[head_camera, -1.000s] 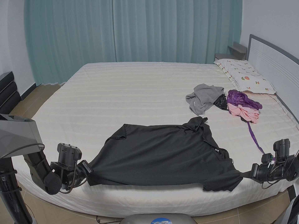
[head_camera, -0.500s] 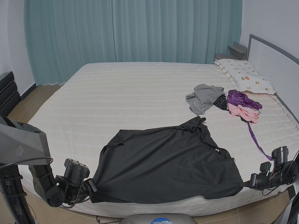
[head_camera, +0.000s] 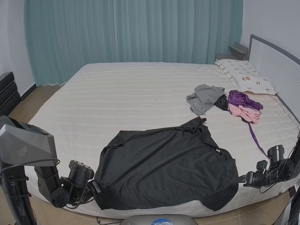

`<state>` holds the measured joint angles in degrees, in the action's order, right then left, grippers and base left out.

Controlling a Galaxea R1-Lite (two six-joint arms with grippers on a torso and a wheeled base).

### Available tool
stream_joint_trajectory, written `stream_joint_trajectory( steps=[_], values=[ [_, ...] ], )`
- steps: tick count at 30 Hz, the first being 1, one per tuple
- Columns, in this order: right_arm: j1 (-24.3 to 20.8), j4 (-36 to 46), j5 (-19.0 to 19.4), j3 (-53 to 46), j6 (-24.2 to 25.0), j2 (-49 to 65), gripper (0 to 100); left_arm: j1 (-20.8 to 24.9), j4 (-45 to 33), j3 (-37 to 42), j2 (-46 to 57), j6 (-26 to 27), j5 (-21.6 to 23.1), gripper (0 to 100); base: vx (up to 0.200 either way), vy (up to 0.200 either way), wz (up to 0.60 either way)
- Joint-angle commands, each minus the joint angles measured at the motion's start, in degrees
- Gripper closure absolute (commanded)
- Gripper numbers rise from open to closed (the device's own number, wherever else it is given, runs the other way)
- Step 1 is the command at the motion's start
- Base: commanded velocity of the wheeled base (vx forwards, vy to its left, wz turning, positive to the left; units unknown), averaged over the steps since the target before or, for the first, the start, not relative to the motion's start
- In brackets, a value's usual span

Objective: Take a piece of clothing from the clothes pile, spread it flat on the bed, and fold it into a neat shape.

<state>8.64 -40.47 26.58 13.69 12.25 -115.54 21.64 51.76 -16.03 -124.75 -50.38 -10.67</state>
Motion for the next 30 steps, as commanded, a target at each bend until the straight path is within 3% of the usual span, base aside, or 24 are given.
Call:
stream_joint_trajectory(
  steps=[1, 13, 19, 30],
  values=[
    [-0.12, -1.01, 0.06, 1.95, 2.25, 0.05, 0, -0.98, 0.53, -1.11, 2.75, -1.12, 0.65, 0, 0.0, 0.0, 0.0],
    [-1.88, -15.69, -0.21, 0.28, 15.52, -0.21, 0, -0.63, 1.85, -1.2, 7.41, -3.76, 2.41, 0, 0.0, 0.0, 0.0],
    [-1.88, -19.03, -0.12, -1.03, 17.28, -1.62, 0, -0.46, 1.85, -1.11, 6.97, -3.93, 2.49, 0, 0.0, 0.0, 0.0],
    [-1.88, -25.62, -0.21, -3.93, 17.54, -4.78, 0, -0.46, 1.85, -1.2, 6.88, -5.6, 2.49, 0, 0.0, -0.164, 0.0]
  ],
)
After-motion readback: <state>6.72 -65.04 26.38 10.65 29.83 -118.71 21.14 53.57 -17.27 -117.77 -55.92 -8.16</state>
